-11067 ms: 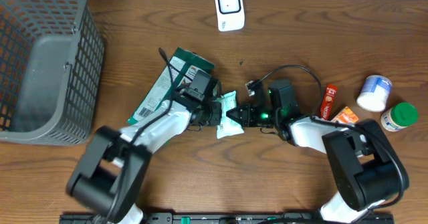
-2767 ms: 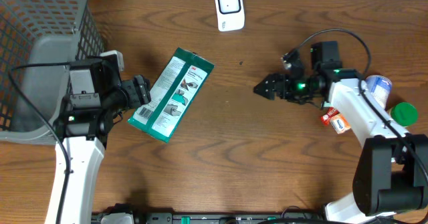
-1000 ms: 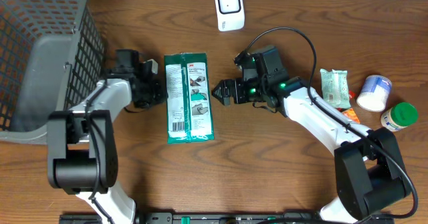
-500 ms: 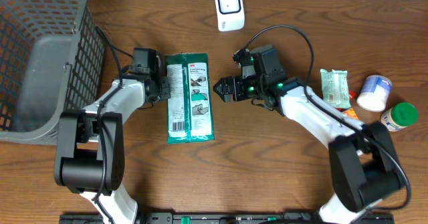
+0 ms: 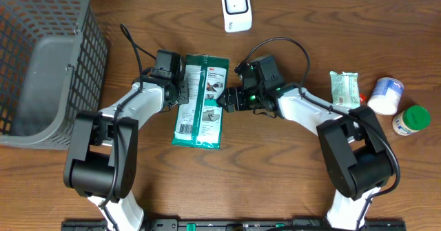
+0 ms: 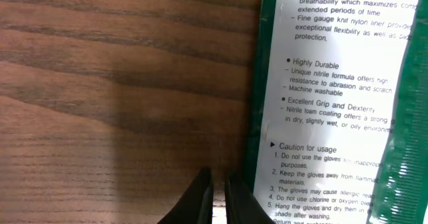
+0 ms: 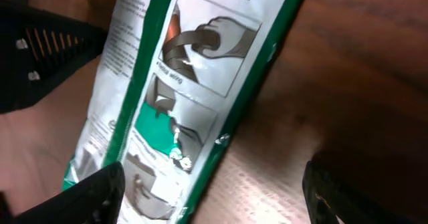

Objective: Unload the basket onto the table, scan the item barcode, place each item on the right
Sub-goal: 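Grasp the glove packet with both grippers, then hold the glove packet with the right gripper, release the left gripper, then lift the glove packet up to the scanner with the right gripper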

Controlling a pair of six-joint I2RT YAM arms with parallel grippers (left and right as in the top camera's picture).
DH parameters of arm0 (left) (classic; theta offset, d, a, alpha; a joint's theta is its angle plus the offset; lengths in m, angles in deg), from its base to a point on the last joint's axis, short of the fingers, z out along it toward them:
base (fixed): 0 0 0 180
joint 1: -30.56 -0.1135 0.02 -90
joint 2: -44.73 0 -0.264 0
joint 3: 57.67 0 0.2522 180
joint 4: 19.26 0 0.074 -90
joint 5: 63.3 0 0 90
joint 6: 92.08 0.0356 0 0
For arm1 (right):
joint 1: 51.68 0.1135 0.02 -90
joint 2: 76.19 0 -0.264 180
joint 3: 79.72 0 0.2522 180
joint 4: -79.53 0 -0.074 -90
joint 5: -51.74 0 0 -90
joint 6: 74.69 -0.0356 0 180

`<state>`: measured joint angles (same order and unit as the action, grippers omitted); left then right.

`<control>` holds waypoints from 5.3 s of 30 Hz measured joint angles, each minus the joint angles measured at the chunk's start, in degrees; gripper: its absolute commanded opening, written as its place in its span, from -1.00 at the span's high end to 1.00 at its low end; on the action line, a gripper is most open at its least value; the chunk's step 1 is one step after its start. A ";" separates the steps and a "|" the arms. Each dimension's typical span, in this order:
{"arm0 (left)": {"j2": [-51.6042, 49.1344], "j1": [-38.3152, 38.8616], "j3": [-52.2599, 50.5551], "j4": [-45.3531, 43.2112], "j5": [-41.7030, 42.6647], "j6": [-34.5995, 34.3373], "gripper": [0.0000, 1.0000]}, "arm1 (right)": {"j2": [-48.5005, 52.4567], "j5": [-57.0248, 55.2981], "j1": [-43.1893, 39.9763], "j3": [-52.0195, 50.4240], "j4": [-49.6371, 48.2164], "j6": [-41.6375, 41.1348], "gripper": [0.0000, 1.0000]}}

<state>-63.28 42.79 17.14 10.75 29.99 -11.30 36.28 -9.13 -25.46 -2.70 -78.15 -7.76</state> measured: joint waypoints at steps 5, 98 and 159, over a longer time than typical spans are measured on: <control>-0.02 0.00 0.61 2.51 0.63 0.02 0.75 | 0.00 0.92 0.68 -0.24 -0.85 -7.19 -0.62; 26.51 -18.18 0.42 19.47 6.95 -1.49 -0.66 | -38.14 -3.96 -17.53 22.73 60.76 21.22 0.98; 26.47 -18.18 0.33 19.50 6.86 -1.49 -0.68 | 54.10 -71.34 7.26 95.36 5.86 69.46 0.98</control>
<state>-36.81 24.61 17.47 30.25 36.85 -12.78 90.37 -80.47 -18.21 92.66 -72.30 61.70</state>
